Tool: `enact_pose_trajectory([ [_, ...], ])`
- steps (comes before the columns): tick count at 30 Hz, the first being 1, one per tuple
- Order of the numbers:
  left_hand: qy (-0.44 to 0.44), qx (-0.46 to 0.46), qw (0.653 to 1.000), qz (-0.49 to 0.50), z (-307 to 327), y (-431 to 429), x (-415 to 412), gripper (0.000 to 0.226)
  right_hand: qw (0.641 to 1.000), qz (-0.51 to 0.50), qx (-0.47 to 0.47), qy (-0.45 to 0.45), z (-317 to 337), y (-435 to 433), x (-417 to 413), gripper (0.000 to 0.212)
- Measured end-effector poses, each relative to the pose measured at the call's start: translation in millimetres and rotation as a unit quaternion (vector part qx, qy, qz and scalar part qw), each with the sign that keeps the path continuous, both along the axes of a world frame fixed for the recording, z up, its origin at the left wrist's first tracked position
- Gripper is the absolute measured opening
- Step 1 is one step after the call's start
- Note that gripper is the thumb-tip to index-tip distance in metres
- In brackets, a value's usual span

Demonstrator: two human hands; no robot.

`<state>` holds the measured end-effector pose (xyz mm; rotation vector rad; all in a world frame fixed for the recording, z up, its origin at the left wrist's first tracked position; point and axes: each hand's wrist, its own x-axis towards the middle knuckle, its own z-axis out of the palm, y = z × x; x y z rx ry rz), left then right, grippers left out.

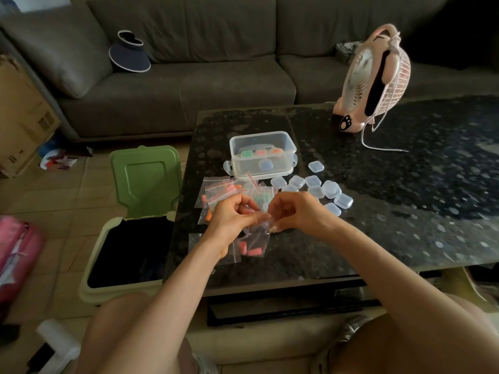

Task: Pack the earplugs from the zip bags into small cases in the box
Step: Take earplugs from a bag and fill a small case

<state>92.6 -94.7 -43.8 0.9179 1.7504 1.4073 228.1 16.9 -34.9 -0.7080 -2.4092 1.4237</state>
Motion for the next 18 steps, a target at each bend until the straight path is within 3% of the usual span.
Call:
enact_pose_trajectory([
  [8, -0.011, 0.030, 0.999, -0.031, 1.9, 0.8, 3.6, 0.030, 1.000, 0.016, -0.004, 0.018, 3.0, 3.7, 3.3, 0.033],
  [18, 0.067, 0.075, 0.991, -0.093, 0.6, -2.5, -2.1, 0.020, 1.000, 0.003, -0.026, 0.013, 13.4, 2.1, 8.6, 0.014],
])
